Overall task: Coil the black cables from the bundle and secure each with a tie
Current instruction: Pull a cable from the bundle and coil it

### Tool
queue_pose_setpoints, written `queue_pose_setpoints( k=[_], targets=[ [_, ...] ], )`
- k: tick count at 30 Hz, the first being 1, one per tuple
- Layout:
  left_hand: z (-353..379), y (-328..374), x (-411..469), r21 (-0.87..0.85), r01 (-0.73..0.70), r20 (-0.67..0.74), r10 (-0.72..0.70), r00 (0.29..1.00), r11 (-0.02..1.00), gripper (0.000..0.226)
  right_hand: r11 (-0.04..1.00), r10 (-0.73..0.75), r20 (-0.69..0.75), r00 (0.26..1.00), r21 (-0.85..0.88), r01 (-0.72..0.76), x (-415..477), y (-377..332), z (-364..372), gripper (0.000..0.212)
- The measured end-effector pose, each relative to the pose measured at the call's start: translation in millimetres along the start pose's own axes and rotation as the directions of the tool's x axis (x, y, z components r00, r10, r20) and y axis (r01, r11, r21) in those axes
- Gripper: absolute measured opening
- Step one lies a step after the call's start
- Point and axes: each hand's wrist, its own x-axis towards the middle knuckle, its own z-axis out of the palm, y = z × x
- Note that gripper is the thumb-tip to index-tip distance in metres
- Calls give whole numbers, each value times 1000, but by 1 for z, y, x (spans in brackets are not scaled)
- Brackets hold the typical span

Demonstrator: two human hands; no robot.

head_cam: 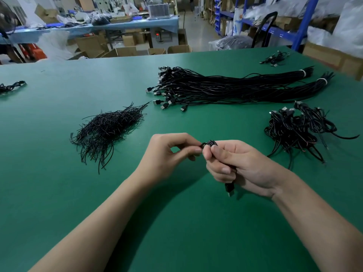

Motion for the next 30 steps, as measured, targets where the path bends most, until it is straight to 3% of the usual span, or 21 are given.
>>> queue_pose_setpoints(
  k=[4, 9, 17, 22, 26, 30],
  targets=[
    [11, 0, -4, 61, 6, 42, -9, 999, 998, 5, 997, -47, -67, 997, 54, 51, 2, 2, -4, 24],
    [17, 7, -4, 30, 47, 67, -49, 997, 998, 23, 998, -54, -137, 989, 21, 57, 2, 2, -7, 25],
    [1, 11, 5, 167, -150, 86, 137, 987, 975, 24, 997, 71, -30, 997, -16, -71, -2, 0, -3, 26],
    [-2, 12, 4, 155, -143, 146, 120, 982, 978, 16, 990, 133, 22, 991, -40, -132, -5, -2, -6, 24],
    [2, 14, 2, 263, -132, 193, 82, 978, 956, 16, 974, 164, -89, 982, -145, -176, -6, -3, -8, 24],
    [8, 15, -1, 451, -145, 272, 19, 962, 881, 21, 926, 100, -219, 971, -336, -172, 0, 1, -4, 24]
  ],
)
